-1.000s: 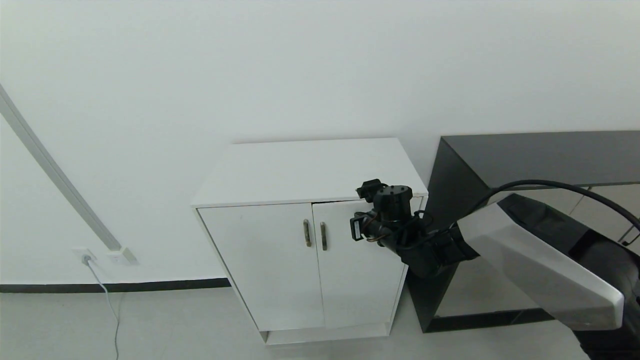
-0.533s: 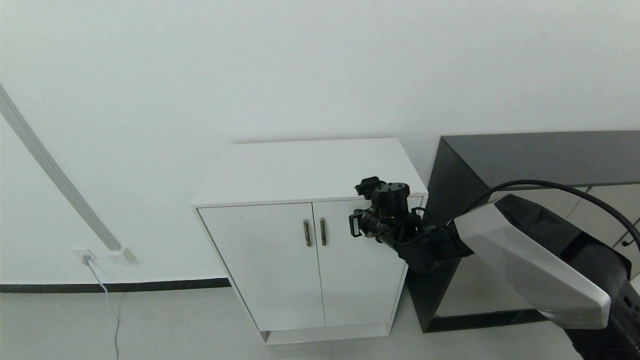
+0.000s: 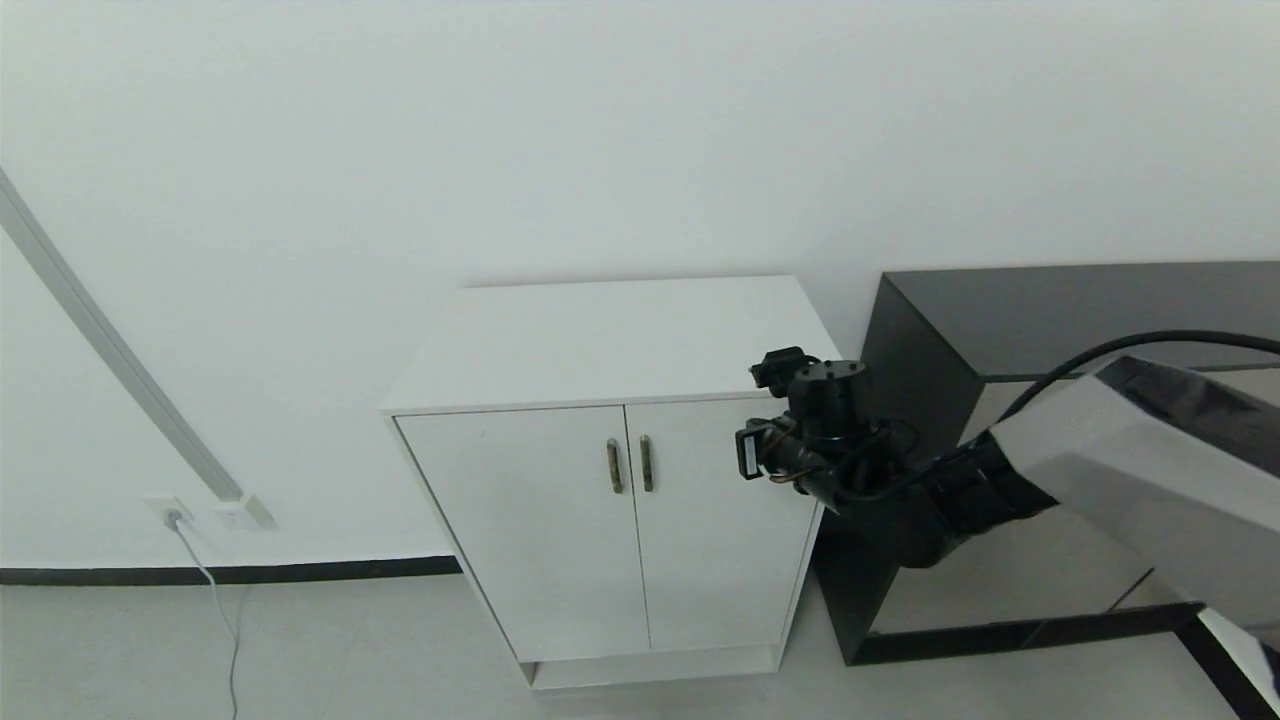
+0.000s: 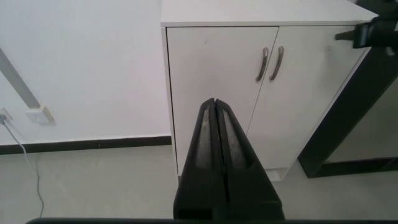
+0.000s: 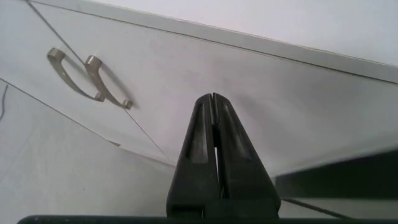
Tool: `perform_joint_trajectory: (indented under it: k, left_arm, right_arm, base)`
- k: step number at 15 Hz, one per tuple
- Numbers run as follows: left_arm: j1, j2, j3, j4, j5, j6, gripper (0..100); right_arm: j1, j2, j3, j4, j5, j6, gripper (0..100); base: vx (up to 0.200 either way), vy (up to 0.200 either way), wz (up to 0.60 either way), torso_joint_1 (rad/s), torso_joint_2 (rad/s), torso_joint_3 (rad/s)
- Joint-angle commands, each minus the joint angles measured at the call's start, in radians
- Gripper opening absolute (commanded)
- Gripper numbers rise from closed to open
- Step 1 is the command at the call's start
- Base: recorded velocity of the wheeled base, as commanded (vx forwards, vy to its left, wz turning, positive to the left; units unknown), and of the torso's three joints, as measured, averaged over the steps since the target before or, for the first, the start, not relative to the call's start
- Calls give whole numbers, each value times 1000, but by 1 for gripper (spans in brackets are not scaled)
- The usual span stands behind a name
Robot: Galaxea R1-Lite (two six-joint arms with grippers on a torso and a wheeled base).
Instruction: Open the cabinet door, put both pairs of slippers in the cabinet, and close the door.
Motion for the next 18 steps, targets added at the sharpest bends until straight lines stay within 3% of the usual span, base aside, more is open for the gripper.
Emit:
perform_joint_trajectory:
  k: [1, 4, 9, 13, 18]
  left_arm:
    - [0, 0, 0, 0, 1, -2, 0]
    - [0, 0, 0, 0, 1, -2, 0]
    - [-1, 0, 0, 0, 1, 0, 0]
    - [-1, 0, 0, 0, 1, -2, 0]
    - [0, 0, 0, 0, 1, -2, 0]
  right_arm:
    - [-46, -316, 327, -113, -54, 0, 0]
    - [-187, -600, 616, -141, -86, -1, 0]
    - [-423, -962, 939, -110, -103, -64, 0]
    - [-459, -1157, 1079, -58, -62, -76, 0]
    - [-457, -1476, 1146, 261, 33, -75, 0]
  base:
    - [0, 0, 0, 0, 0, 0]
    - [0, 0, 0, 0, 0, 0]
    - [0, 0, 0, 0, 0, 0]
    - [0, 0, 0, 0, 0, 0]
    - [0, 0, 0, 0, 0, 0]
